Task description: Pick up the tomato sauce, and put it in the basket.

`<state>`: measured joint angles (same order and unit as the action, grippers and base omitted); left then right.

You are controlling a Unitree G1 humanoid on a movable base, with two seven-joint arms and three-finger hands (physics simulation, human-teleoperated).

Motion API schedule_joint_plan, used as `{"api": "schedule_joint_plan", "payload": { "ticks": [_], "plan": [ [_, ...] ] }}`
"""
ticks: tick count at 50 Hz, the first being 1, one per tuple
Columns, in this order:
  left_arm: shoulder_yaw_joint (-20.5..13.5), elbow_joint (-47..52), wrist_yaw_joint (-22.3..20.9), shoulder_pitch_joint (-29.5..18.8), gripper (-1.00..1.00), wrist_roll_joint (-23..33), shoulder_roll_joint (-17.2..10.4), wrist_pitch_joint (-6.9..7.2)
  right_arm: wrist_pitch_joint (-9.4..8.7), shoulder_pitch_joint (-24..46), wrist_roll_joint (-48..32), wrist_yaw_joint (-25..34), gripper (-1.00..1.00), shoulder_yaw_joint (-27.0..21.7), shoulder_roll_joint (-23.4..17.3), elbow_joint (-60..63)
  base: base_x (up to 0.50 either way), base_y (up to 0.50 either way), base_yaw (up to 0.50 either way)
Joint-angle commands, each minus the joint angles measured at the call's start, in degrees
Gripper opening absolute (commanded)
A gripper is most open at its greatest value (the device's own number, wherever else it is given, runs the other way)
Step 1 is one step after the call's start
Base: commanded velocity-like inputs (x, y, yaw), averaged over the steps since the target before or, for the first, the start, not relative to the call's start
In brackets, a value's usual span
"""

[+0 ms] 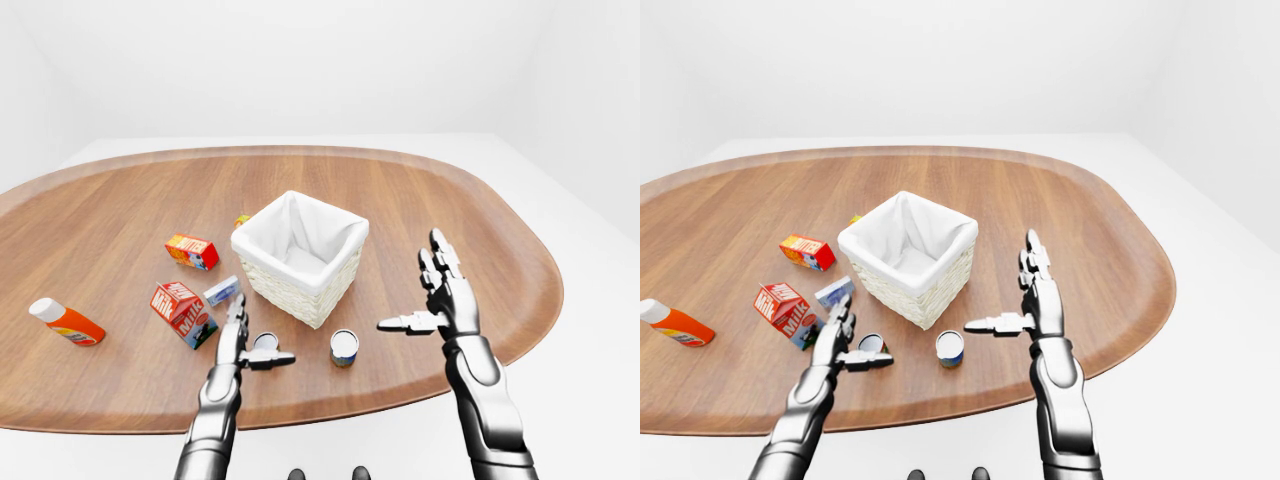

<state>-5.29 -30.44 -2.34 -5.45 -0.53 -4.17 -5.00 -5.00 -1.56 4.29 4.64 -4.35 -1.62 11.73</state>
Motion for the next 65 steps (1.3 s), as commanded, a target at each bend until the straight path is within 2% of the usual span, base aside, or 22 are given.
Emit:
{"api": "schedule_joint_plan", "payload": {
  "ticks": [1,3,6,18,20,25,45,65],
  "plan": [
    [0.0,-1.1,0.0,-0.3,1.00,0.0,-0.1,0.00,0.00,-0.2,-0.1,0.0,1.00,0.1,0.0,0.1,0.00,0.00,0.00],
    [-0.1,-4.0,0.0,-1.0,1.00,0.0,-0.1,0.00,0.00,-0.2,0.0,0.0,1.00,0.1,0.0,0.0,0.00,0.00,0.00],
    [0.2,-1.4,-0.1,-0.2,1.00,0.0,-0.1,0.00,0.00,-0.1,0.0,0.0,1.00,0.1,0.0,-0.1,0.00,0.00,0.00],
    [0.1,-1.8,0.1,-0.5,1.00,0.4,-0.2,0.00,0.00,0.2,0.0,0.0,1.00,-0.1,-0.1,-0.6,0.00,0.00,0.00],
    [0.0,-4.4,0.1,-1.1,1.00,0.4,-0.3,0.00,0.00,0.3,0.0,0.0,1.00,-0.2,-0.1,-0.7,0.00,0.00,0.00],
    [-0.1,-1.8,0.1,-0.7,1.00,0.3,-0.6,0.00,0.00,0.3,0.1,-0.1,1.00,-0.3,-0.2,-0.5,0.00,0.00,0.00],
    [-0.5,-7.9,0.6,-3.1,1.00,0.3,-1.0,0.00,0.00,0.4,0.2,-0.1,1.00,-0.4,-0.2,-0.7,0.00,0.00,0.00],
    [-0.4,-9.9,0.6,-3.8,1.00,0.1,-1.1,0.00,0.00,0.2,0.1,-0.1,1.00,-0.2,-0.1,-0.5,0.00,0.00,0.00]
  ]
}}
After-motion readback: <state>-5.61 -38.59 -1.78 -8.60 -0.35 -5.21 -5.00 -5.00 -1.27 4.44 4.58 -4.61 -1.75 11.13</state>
